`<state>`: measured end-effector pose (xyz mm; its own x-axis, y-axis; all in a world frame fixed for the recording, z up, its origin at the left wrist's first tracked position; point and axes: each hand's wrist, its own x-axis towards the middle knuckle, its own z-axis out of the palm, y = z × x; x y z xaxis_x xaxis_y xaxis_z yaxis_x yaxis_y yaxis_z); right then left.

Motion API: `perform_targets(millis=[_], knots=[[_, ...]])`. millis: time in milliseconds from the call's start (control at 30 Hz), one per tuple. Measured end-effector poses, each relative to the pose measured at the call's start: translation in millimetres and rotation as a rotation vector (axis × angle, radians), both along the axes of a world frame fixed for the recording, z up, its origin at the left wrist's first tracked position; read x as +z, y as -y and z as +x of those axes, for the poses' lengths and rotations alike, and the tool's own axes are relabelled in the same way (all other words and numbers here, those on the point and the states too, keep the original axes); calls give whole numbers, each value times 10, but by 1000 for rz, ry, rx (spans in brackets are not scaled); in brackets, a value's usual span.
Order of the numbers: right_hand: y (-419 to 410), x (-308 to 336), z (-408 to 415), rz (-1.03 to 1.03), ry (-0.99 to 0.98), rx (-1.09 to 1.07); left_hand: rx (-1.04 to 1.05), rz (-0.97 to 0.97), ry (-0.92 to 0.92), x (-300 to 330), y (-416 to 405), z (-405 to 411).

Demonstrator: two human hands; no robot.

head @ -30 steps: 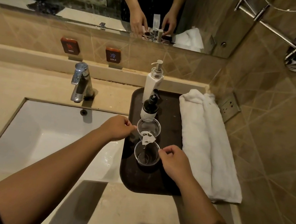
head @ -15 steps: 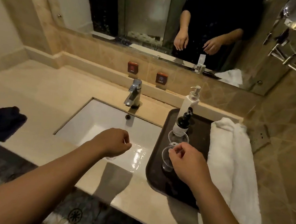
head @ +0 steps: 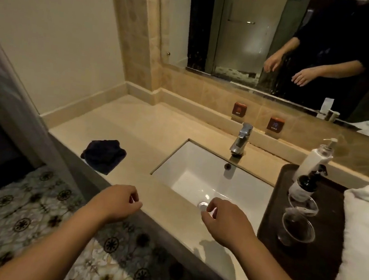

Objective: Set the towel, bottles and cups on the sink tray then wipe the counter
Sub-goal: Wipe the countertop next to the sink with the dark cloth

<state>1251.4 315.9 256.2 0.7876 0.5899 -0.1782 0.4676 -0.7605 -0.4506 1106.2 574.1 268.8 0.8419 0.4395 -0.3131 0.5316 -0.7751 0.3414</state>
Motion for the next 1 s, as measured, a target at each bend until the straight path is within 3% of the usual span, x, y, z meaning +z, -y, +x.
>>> perform_targets(millis=[200, 500, 733, 1000], knots=[[-1179, -128, -478, -104, 13, 55, 101, -87, 61, -123, -1135, -641], [-2911, -226, -1109, -125, -45, 150, 145, -48, 50, -327, -2933, -1250], [-3680, -389, -1009, -73, -72, 140, 39, -37, 16, -594, -3583, -838], [-4678, -1011, -472, 68, -79, 140, -95, 4, -55, -917, -4000, -182]])
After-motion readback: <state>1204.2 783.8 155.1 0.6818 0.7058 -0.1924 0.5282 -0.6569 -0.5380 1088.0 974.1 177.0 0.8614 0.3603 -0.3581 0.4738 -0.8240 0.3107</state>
